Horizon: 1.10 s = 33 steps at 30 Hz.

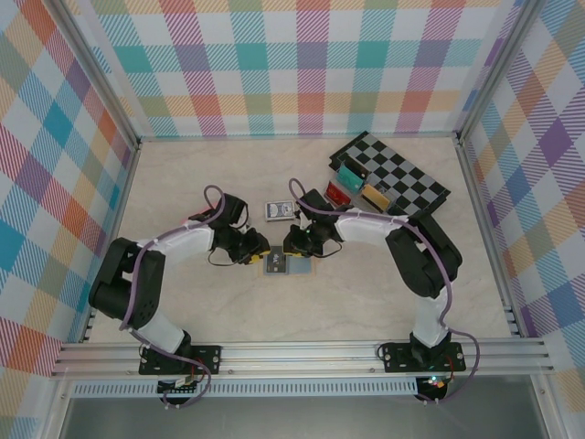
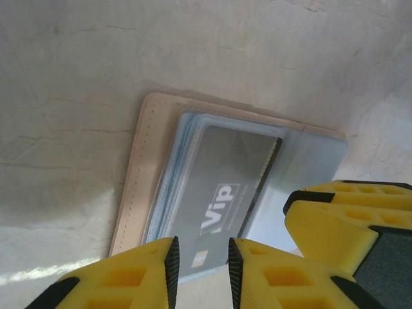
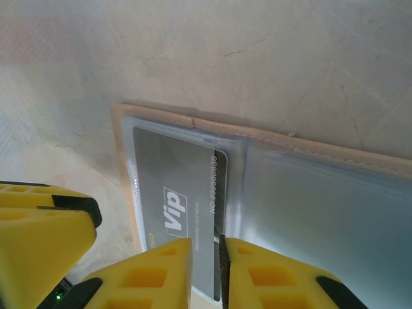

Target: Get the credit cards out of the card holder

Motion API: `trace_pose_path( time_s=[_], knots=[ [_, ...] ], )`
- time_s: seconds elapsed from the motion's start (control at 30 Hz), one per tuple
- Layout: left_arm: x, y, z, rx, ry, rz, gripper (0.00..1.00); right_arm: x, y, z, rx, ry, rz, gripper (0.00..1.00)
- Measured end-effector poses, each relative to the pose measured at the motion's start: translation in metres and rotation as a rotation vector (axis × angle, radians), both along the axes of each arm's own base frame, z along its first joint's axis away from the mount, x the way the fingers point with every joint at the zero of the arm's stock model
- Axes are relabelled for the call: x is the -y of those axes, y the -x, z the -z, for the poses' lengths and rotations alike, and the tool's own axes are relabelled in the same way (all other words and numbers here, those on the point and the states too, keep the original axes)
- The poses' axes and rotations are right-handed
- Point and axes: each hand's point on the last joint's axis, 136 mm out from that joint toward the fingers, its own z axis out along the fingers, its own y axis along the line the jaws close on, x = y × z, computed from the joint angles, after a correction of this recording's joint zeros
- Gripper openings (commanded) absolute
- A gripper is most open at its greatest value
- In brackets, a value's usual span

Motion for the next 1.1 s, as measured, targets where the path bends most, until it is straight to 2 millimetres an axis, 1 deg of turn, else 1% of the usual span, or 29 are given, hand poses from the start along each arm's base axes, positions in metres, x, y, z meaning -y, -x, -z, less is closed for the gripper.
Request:
trace_pose_path(
  time_s=[0.13, 0.4, 0.87, 1.1],
  knots=[
    [0.004, 0.0, 0.007, -0.016, 0.014, 0.011, 0.21, -0.001, -0.001, 0.004, -0.011, 0.009, -0.001, 0.19],
    [0.003, 0.001, 0.021, -0.05, -0.004, 0.009, 0.19, 0.0, 0.0, 0.014, -0.029, 0.024, -0.001, 0.17],
    [0.002, 0.001, 0.023, -0.052, -0.008, 0.009, 0.17, -0.005, 0.001, 0.012, -0.034, -0.004, -0.013, 0.16],
    [0.002, 0.001, 0.024, -0.047, -0.007, 0.011, 0.17, -0.004, 0.002, 0.013, -0.038, 0.004, -0.012, 0.14]
  ],
)
